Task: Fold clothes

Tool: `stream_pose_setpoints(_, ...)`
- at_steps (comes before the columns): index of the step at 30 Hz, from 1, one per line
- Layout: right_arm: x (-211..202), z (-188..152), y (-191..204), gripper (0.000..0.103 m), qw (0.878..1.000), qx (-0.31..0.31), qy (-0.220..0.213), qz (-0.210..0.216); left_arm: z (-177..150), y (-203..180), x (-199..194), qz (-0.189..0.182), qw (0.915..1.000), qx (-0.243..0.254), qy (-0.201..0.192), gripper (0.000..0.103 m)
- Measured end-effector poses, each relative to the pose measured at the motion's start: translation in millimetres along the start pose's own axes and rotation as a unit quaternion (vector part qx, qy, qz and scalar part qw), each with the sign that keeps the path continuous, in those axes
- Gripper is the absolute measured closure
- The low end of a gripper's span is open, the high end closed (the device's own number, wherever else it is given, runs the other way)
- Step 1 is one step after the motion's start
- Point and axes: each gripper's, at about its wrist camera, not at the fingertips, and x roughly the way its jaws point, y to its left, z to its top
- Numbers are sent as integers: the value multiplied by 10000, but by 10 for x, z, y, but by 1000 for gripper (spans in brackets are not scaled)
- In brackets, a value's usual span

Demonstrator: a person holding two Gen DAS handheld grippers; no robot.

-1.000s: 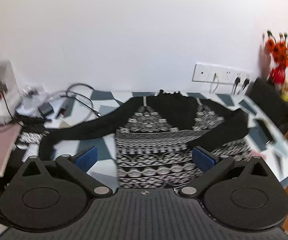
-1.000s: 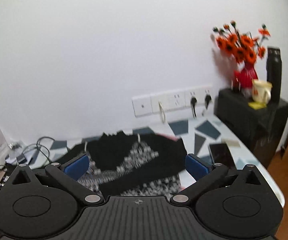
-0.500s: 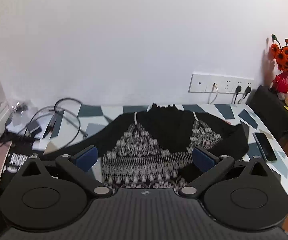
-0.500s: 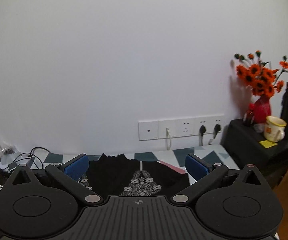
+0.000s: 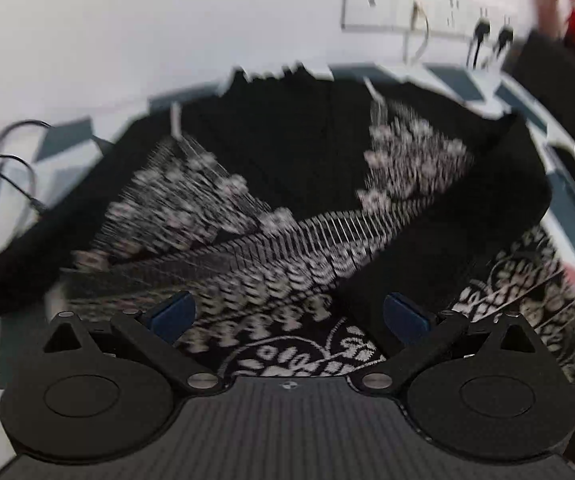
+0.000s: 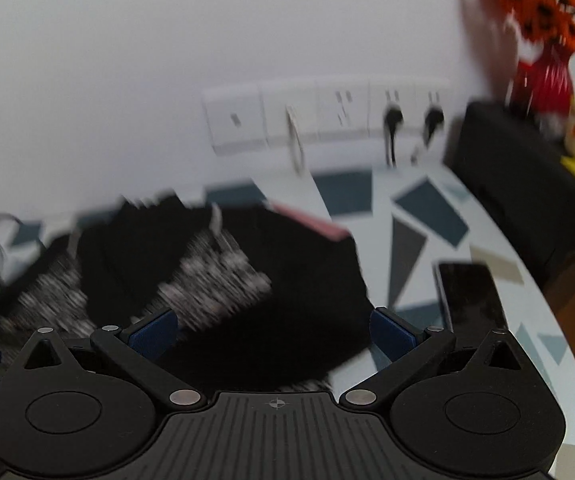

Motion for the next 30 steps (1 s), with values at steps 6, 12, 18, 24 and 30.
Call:
stream_pose_setpoints(6, 388, -127, -310, 1, 9987, 308, 411, 7, -62, -213, 305, -262, 9995, 147, 104, 0)
stream_pose_setpoints(12, 580, -144, -437, 1, 9975, 450, 547, 54, -101, -166, 397, -552, 9984, -95, -122, 0)
stream_pose_setpoints(18, 681, -184, -501, 1, 9963, 526, 668, 84, -206, -192, 393, -497, 9968, 24, -628, 0)
stream_pose_setpoints(24, 721, -230, -562, 1, 9956, 579, 737, 73, -146, -282, 336, -477, 9967, 308, -585, 13)
stream_pose_setpoints(30, 717, -220, -616, 1, 9954, 611, 739, 49, -109, -271, 292, -918, 9947, 207, -425, 54)
